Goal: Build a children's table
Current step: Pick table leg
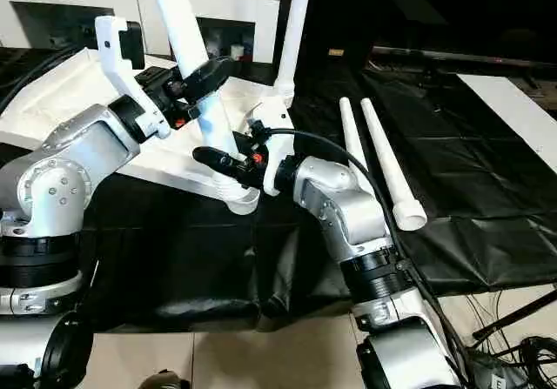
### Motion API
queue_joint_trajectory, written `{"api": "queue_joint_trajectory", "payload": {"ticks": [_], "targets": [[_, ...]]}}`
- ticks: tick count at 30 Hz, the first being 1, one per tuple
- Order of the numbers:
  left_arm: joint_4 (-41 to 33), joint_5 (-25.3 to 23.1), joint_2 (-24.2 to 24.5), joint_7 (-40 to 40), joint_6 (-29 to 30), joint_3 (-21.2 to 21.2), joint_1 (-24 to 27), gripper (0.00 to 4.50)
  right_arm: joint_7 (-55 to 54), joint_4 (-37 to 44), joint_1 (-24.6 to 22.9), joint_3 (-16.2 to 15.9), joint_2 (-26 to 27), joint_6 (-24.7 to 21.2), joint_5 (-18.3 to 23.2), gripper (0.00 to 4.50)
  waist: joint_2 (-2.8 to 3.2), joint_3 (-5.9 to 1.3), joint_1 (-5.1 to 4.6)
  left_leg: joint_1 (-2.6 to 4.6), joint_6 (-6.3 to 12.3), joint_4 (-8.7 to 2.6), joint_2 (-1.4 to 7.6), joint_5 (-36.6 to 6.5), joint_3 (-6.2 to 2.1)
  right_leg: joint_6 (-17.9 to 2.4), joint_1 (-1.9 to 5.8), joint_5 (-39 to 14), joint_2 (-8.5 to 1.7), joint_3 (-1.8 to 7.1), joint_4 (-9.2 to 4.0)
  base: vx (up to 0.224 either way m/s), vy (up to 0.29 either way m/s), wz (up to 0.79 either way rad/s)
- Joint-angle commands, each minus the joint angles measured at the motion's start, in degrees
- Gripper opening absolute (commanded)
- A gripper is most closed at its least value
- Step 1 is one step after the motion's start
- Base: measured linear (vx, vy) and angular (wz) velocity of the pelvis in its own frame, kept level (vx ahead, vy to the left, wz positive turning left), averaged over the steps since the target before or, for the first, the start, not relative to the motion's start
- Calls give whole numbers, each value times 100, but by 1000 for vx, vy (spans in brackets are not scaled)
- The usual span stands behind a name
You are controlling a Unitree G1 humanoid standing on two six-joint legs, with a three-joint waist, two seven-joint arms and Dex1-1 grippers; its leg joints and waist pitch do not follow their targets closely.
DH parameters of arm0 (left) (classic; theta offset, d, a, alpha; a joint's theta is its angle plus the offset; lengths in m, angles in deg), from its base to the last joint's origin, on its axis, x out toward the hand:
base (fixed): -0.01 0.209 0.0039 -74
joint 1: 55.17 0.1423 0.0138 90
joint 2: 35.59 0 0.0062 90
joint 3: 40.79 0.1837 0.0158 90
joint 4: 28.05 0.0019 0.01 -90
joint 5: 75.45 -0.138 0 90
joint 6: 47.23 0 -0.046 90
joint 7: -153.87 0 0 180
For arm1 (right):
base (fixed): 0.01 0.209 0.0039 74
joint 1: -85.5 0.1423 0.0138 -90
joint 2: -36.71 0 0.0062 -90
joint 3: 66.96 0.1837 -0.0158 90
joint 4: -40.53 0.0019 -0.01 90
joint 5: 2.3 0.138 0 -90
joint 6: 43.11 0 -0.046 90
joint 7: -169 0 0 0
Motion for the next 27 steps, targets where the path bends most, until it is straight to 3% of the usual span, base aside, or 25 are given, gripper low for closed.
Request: {"api": "queue_joint_trajectory", "payload": {"ticks": [1, 9, 10, 12, 17, 27], "targets": [[-135, 126, -8, 110, 102, 18, -124, 185, 50, -33, 18, 61, -64, 80, 33, 188, 60, -452, -38, 139, -292, -387, 100, -833, -64, -836, 298, -522, -289, 206, -329, 0, 0, 0], [-106, 137, 57, 218, 113, 91, -202, 184, 172, -88, 55, 185, -91, -8, 137, 188, 63, -453, -39, 141, -280, -387, 99, -846, -63, -842, 301, -527, -289, 206, -332, 0, 0, 0], [-94, 114, 90, 271, 112, 125, -221, 184, 245, -106, 74, 230, -106, -105, 217, 244, 71, -454, -40, 144, -285, -389, 103, -859, -64, -842, 297, -540, -288, 204, -330, 0, 0, 0], [-80, 85, 137, 338, 125, 173, -251, 184, 452, -137, 132, 335, -148, -398, 456, 258, 56, -456, -44, 149, -242, -386, 96, -864, -60, -862, 305, -511, -276, 204, -331, 0, 0, 0], [-101, 26, 260, 546, 133, 340, -316, 184, 702, -315, 354, 438, -430, -676, 547, 302, 15, -454, -33, 129, -212, -371, 96, -673, -50, -918, 315, -426, -287, 205, -313, 0, 0, 0], [-217, 1, 458, 1076, 144, 668, -365, 184, 1666, -337, 537, 132, -976, -992, 607, 303, 5, -456, -18, 130, -165, -356, 107, -626, -45, -994, 315, -430, -298, 202, -310, 0, 0, 0]]}}
